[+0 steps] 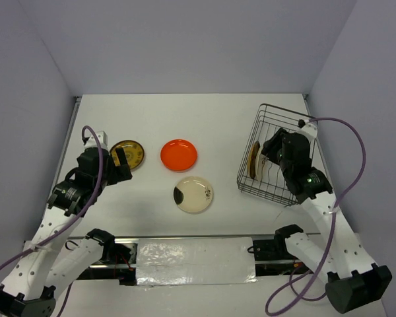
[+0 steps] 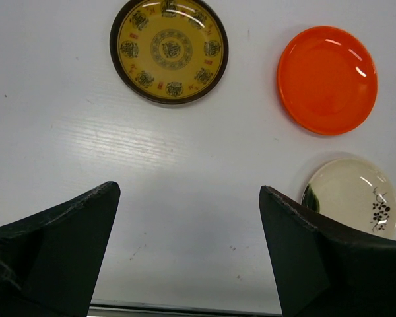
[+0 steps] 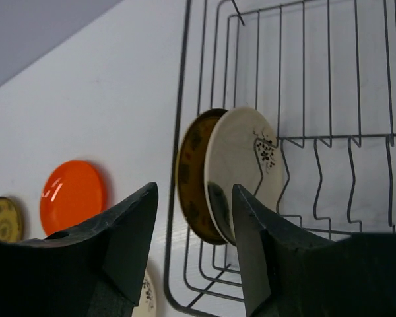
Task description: Unload the plates from the dish rack
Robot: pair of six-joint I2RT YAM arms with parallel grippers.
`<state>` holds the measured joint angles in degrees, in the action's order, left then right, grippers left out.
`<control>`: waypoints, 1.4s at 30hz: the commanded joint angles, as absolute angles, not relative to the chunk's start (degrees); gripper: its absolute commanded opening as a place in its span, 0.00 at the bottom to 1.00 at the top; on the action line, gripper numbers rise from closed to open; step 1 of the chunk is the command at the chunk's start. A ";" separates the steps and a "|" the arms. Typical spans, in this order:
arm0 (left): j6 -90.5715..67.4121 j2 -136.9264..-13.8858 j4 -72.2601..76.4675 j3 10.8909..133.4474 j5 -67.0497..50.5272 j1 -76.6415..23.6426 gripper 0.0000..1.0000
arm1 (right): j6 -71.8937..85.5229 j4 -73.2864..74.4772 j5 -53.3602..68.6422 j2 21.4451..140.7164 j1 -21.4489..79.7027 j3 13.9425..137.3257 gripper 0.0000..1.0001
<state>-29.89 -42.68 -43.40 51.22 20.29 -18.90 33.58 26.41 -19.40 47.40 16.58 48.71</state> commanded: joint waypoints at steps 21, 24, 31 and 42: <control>-28.30 -40.52 -38.85 51.15 18.99 -18.81 0.99 | 30.32 16.43 -4.39 59.68 8.70 41.22 0.24; -28.21 -40.69 -38.85 51.15 18.72 -18.81 1.00 | 30.06 17.75 -5.27 58.36 8.70 41.57 0.19; -28.21 -40.96 -38.76 51.15 18.54 -18.72 0.99 | 28.92 24.16 -6.59 51.86 8.70 48.50 0.11; -30.14 -39.47 -39.81 51.24 22.67 -18.81 1.00 | 23.56 25.68 6.65 40.79 9.31 62.75 0.05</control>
